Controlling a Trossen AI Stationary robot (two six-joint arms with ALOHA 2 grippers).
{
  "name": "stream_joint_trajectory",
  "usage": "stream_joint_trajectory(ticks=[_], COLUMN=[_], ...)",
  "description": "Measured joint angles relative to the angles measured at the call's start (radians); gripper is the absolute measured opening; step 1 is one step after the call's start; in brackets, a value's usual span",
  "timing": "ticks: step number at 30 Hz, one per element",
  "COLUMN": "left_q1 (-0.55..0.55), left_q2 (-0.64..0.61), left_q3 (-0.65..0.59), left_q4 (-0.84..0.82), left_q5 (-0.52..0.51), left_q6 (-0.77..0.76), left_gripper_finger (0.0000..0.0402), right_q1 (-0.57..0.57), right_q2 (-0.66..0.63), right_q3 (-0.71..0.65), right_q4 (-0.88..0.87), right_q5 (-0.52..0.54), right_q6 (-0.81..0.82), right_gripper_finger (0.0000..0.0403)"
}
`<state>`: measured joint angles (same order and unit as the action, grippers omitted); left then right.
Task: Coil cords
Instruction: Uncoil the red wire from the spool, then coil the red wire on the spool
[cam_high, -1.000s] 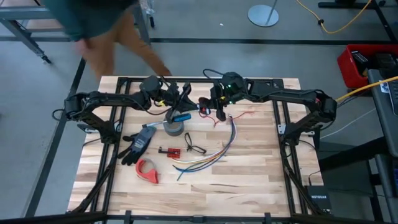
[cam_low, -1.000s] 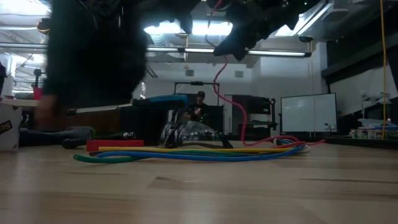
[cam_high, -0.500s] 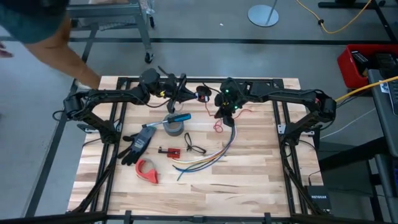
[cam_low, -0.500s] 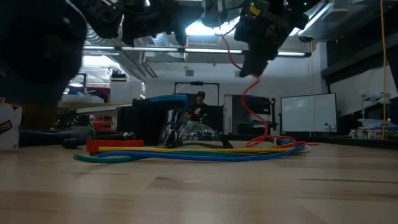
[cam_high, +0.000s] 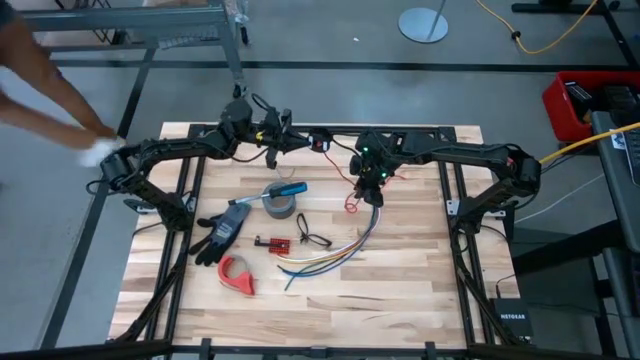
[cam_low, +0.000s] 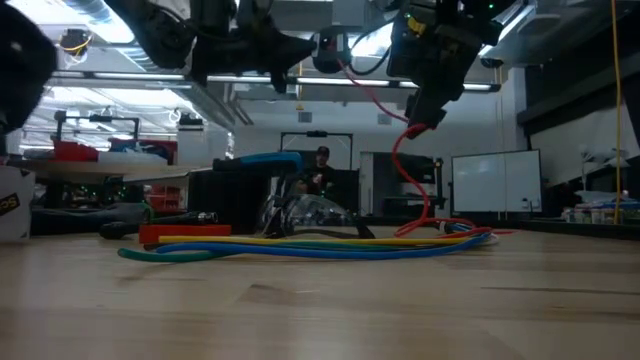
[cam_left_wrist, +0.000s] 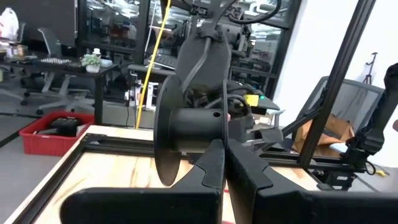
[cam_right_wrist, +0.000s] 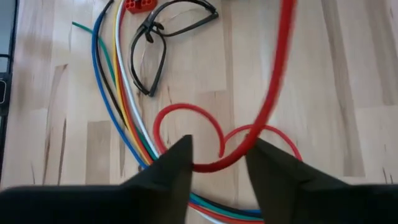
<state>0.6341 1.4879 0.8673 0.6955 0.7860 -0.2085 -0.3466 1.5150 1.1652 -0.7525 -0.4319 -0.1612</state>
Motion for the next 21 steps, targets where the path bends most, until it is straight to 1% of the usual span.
stream_joint_trajectory(ticks=[4, 6, 8, 13, 21], left_q1=[0.03, 0.044, 0.061, 0.096, 0.127], left_q2=[0.0, 0.0, 0.0, 0.0, 0.0], left_q3=[0.0, 0.0, 0.0, 0.0, 0.0], left_q4=[-0.048, -0.079, -0.113, -0.172, -0.192], left_q5=[0.02, 0.024, 0.026, 0.027, 0.026], left_q6=[0.008, 0.02, 0.036, 0.059, 0.06], left_gripper_finger=[0.0, 0.0, 0.0, 0.0, 0.0], right_q1=[0.0, 0.0, -0.001, -0.001, -0.001], right_q2=[0.0, 0.0, 0.0, 0.0, -0.001], right_q3=[0.0, 0.0, 0.0, 0.02, 0.148], right_q4=[0.0, 0.0, 0.002, -0.003, -0.009], right_q5=[0.027, 0.055, 0.076, 0.143, 0.126], right_q6=[0.0, 0.025, 0.052, 0.06, 0.057], right_gripper_finger=[0.0215, 0.0232, 0.0242, 0.024, 0.0213])
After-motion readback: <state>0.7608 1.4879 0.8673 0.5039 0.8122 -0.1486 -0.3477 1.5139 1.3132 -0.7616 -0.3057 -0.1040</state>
